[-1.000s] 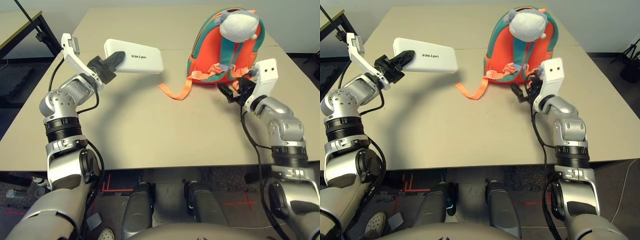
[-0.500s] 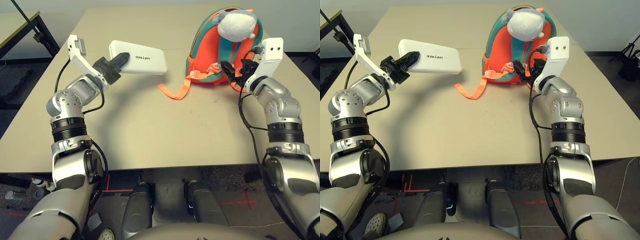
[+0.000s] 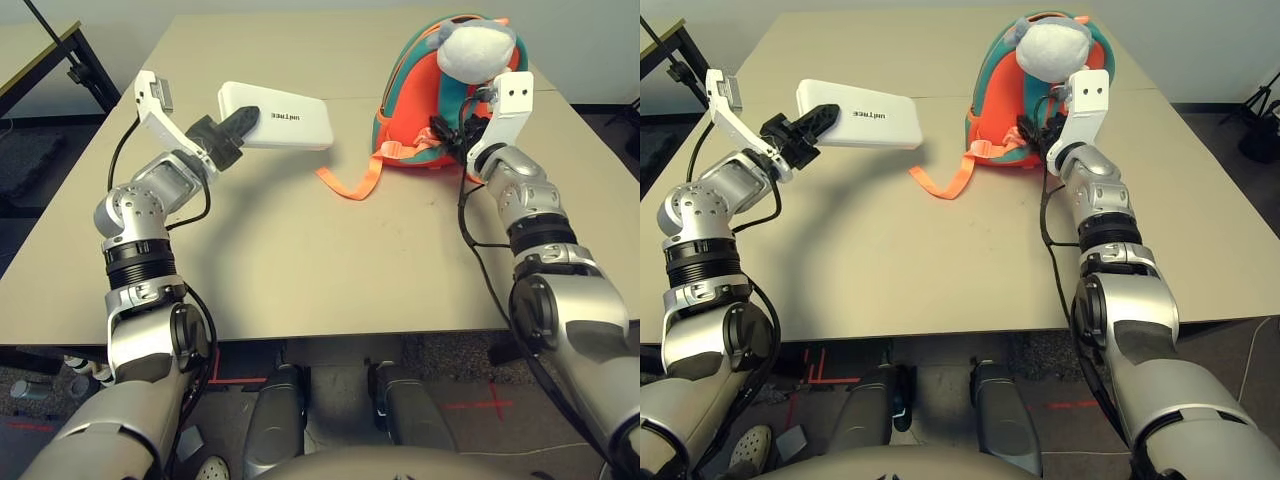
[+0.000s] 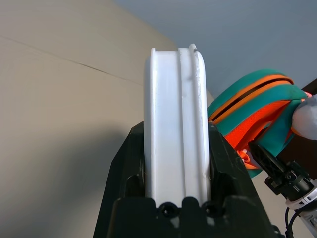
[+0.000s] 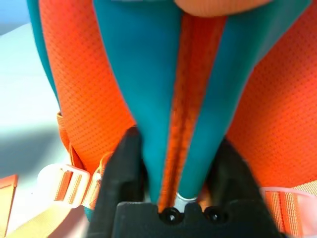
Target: Put the pencil case into the backpack and zip it.
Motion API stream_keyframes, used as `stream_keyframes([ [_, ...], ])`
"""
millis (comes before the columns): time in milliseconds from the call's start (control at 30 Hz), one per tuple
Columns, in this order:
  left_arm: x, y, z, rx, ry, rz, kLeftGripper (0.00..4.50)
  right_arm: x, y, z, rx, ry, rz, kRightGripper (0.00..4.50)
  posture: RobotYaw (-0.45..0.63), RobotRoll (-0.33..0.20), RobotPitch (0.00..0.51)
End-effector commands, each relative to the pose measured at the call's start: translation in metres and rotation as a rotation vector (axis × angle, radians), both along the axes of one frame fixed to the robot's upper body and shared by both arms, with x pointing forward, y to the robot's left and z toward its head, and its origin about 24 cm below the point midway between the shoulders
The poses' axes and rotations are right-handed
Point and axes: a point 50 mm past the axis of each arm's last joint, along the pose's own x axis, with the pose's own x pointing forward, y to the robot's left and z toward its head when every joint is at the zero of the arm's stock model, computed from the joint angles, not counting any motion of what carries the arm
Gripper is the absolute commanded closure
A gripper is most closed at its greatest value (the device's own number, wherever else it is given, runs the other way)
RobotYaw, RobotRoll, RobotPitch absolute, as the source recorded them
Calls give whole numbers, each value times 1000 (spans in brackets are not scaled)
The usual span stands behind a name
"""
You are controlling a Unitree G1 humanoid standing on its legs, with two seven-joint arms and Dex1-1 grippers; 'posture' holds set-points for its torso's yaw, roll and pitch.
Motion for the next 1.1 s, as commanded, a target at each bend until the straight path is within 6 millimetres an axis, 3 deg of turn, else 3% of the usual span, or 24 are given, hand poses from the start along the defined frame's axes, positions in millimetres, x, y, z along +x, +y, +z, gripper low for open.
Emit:
stream_keyframes([
  [33,-1,-1,4,-5,-29,-3,3109,-7,7,0,-16,-31,66,3639,-53,0,112],
  [67,-1,-2,4,-5,-28,-4,3109,-9,8,1,-22,-40,85,3819,-64,0,112],
  [200,2,-4,3,-6,-27,-9,3109,-27,12,10,-45,-76,148,3838,-82,0,113],
  [533,6,-11,-3,-18,-10,-29,3109,-93,20,25,-39,-75,183,3838,-115,0,115],
  [767,9,-14,-5,-16,-4,-39,3109,-141,40,22,-24,-7,253,3838,-133,0,115],
  [1100,12,-20,-8,-12,6,-70,3109,-169,38,8,-30,79,256,3838,-169,0,120],
])
